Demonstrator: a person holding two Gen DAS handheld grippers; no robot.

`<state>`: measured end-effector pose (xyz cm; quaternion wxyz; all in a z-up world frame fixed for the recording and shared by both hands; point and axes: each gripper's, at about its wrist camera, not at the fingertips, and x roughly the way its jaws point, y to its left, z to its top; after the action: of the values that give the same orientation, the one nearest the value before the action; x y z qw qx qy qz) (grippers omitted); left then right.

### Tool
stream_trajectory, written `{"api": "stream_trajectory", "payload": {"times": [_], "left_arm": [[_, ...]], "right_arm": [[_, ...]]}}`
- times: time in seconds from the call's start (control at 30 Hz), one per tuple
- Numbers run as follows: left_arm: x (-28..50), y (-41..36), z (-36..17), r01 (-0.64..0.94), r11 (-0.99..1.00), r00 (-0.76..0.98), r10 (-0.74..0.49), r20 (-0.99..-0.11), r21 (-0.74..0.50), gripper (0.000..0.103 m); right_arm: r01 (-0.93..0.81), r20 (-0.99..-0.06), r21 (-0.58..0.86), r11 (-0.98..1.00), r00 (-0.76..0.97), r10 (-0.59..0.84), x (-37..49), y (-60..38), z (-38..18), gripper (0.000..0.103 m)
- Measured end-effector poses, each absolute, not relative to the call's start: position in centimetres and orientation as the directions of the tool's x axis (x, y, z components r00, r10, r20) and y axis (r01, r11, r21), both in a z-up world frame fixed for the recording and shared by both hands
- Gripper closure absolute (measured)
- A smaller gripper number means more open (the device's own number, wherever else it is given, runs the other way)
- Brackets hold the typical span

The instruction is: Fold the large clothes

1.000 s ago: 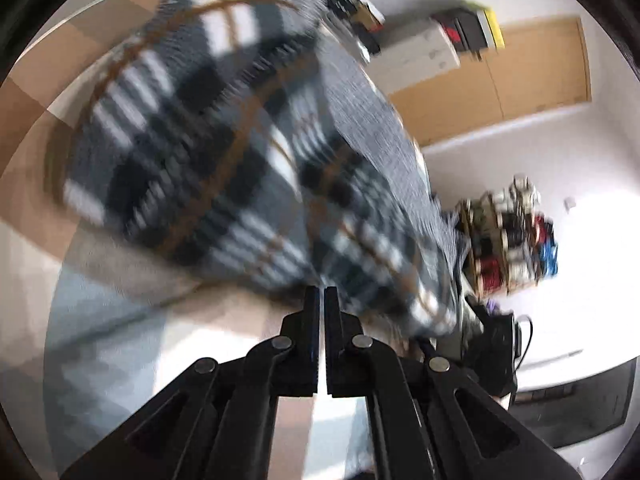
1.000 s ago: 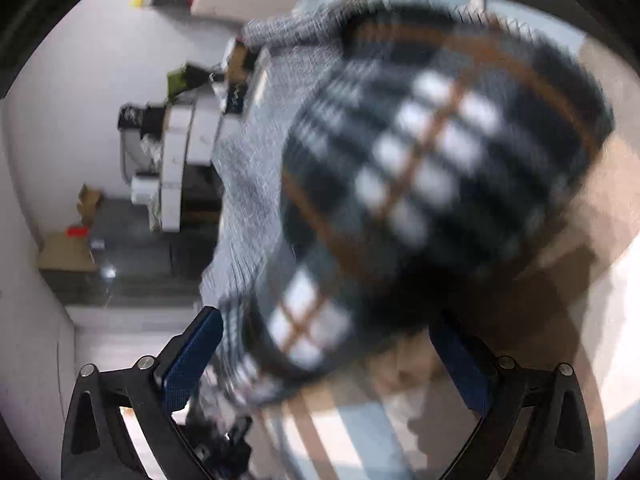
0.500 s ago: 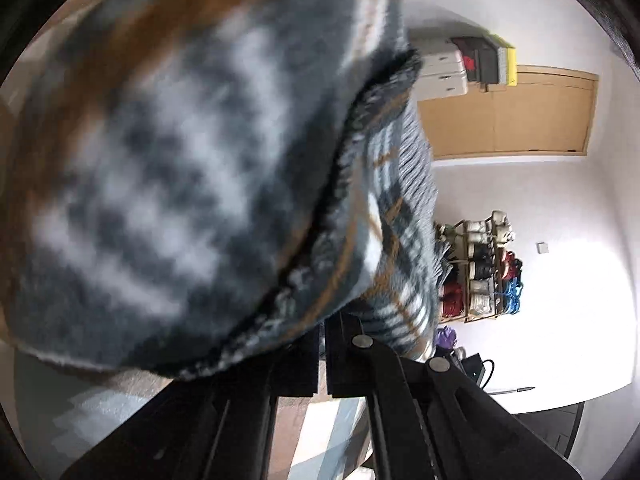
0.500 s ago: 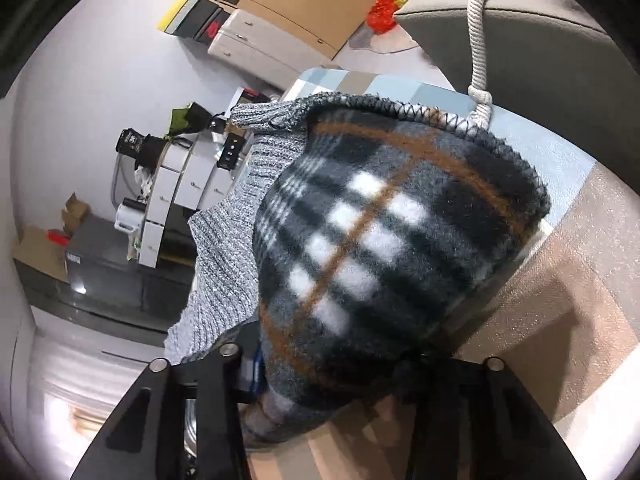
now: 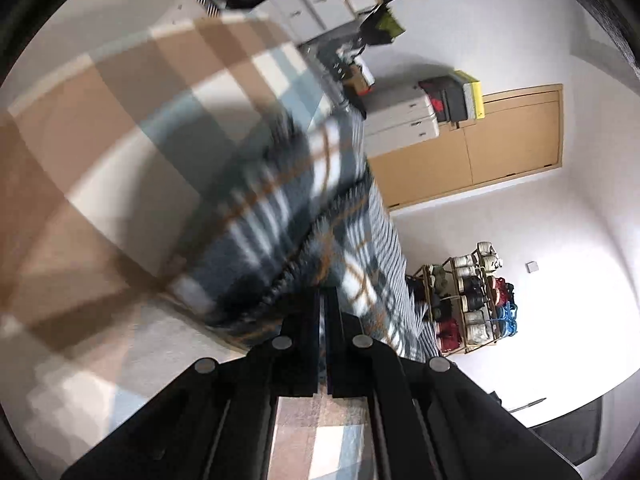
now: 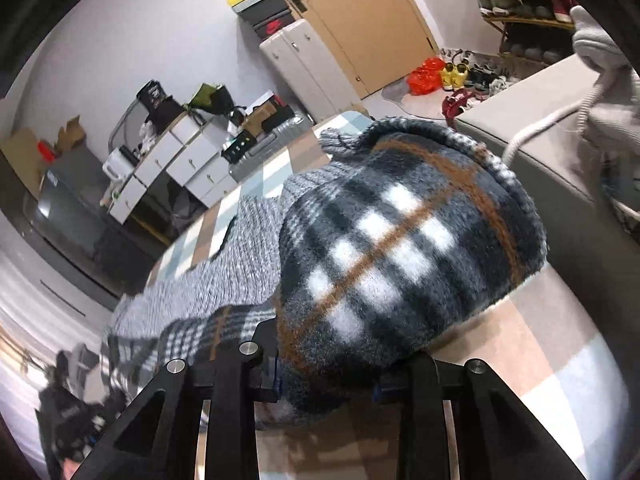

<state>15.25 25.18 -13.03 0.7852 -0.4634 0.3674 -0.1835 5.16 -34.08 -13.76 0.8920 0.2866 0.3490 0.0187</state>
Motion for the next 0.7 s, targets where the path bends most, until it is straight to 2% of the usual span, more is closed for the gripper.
{"api": "stream_trajectory", "payload": {"times": [0.1, 0.23, 0.3, 0.43, 0.53, 0.63, 0.7], "left_arm": [[13.6, 25.9, -11.2, 0.056, 0.492, 0.651, -0.678, -0.342, -0.869, 0.103], [12.5, 24.7, -7.7, 0.181, 0.617, 0.682, -0.640, -0.354, -0.766, 0.103], [13.3, 23.7, -6.2, 0.195, 0.701, 0.695, -0.592, -0.408, -0.686, 0.103], [16.4, 21.0, -6.2, 0.264, 0.748, 0.610, -0.618, -0.495, -0.609, 0.103], [19.4, 19.7, -6.8, 0.252, 0.825, 0.542, -0.553, -0.633, -0.505, 0.103], [19.9, 20.3, -7.6, 0.214, 0.860, 0.560, -0.496, -0.663, -0.463, 0.103], [20.6, 19.9, -7.4, 0.246, 0.854, 0.554, -0.512, -0.656, -0.458, 0.103]], "right_arm": [[0.180, -0.619, 0.516, 0.837, 0.754, 0.220, 3.7, -34.8, -13.6, 0.075], [0.219, -0.635, 0.585, 0.781, 0.723, 0.272, 2.5, -36.5, -14.7, 0.074], [0.225, -0.628, 0.617, 0.754, 0.718, 0.299, 2.4, -37.0, -15.6, 0.073], [0.223, -0.613, 0.643, 0.733, 0.723, 0.318, 2.9, -37.6, -16.2, 0.071], [0.225, -0.611, 0.660, 0.717, 0.716, 0.337, 3.0, -37.9, -16.9, 0.069], [0.223, -0.606, 0.675, 0.704, 0.712, 0.356, 3.4, -38.2, -17.1, 0.066], [0.218, -0.604, 0.677, 0.703, 0.710, 0.362, 3.5, -38.3, -17.3, 0.065]]}}
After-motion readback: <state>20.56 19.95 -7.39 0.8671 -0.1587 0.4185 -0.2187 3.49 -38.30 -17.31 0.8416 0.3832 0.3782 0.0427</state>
